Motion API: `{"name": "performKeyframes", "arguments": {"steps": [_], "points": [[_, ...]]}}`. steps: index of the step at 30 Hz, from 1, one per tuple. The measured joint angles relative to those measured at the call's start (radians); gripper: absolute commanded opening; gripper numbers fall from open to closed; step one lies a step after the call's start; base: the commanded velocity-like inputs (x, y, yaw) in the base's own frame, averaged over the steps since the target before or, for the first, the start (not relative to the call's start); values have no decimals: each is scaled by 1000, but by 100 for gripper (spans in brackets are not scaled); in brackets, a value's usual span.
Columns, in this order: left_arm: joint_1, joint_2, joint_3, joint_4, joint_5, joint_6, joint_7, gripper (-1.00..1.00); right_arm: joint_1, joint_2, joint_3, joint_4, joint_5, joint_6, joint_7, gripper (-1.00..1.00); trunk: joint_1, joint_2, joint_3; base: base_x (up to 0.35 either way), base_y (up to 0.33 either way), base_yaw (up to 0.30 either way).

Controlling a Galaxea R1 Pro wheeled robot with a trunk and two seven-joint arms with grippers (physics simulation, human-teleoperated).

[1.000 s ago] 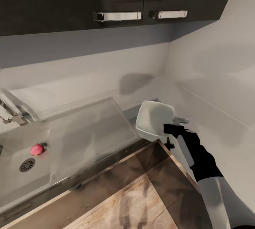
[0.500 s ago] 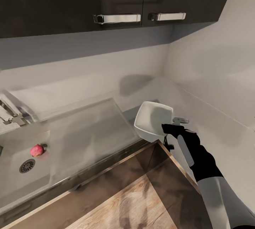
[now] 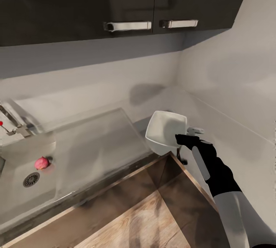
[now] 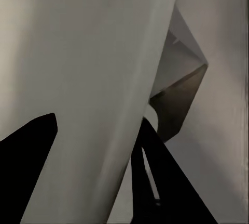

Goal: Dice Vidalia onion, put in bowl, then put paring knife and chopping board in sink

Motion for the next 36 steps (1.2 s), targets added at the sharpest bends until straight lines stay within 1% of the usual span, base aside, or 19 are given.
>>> {"name": "performKeyframes", "arguments": {"steps": [4,8,32,36], "points": [[0,0,0,3,0,0,0,100,0,0,0,0,0,0,0,-100,0,0,6,-280,0,0],[0,1,1,2,-1,-1,0,100,0,0,0,0,0,0,0,-100,0,0,13,-106,0,0],[0,2,1,-1,-1,-2,0,100,0,0,1,0,-1,0,0,-100,0,0,50,-5,0,0],[0,2,1,0,-1,-2,0,100,0,1,1,0,-2,0,0,-100,0,0,52,0,0,0]]}}
